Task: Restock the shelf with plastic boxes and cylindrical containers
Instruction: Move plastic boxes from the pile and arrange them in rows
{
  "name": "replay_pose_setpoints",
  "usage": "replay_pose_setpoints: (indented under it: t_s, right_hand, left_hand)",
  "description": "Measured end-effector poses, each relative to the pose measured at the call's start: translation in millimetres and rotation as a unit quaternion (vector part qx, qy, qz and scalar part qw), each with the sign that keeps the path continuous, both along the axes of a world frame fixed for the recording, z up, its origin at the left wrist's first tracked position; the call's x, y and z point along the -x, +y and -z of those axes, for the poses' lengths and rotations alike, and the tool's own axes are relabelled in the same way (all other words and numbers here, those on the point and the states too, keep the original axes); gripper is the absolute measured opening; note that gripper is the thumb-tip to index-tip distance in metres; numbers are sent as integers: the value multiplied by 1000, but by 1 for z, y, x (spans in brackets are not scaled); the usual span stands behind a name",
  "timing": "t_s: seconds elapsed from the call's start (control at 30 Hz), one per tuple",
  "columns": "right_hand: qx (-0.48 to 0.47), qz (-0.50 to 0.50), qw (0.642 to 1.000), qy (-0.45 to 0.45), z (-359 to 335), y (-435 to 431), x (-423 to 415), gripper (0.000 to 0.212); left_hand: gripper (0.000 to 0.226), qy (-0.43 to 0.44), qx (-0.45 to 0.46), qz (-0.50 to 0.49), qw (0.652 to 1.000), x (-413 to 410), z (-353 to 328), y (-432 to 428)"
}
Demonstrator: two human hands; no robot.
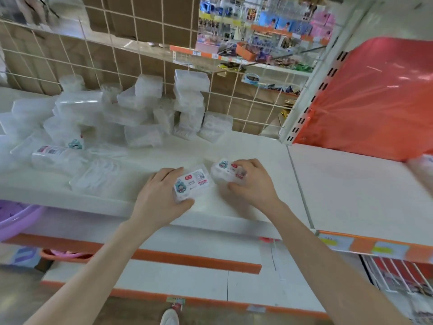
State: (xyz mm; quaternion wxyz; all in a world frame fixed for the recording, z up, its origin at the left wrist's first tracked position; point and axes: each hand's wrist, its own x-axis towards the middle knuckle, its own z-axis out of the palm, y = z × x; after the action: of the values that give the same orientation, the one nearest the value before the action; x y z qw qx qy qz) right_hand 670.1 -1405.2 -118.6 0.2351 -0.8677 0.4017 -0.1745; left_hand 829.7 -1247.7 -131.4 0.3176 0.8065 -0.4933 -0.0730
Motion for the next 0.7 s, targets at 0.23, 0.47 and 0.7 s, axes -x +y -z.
replay_pose_setpoints:
  t_s: [0.23,0.47,0.7]
  right_hand:
    - [-3,87,996,-36,-19,11,123,53]
    - [-11,168,985,-43,-19,33,247,50]
    - [-3,195,980,-51,-13,55,340,52]
  left_hand:
    - [71,0,15,78,997,104,-9,-18]
    - [69,-11,1,127,992,206,-15,-19]
    - [65,5,1,173,985,299,-14,-17]
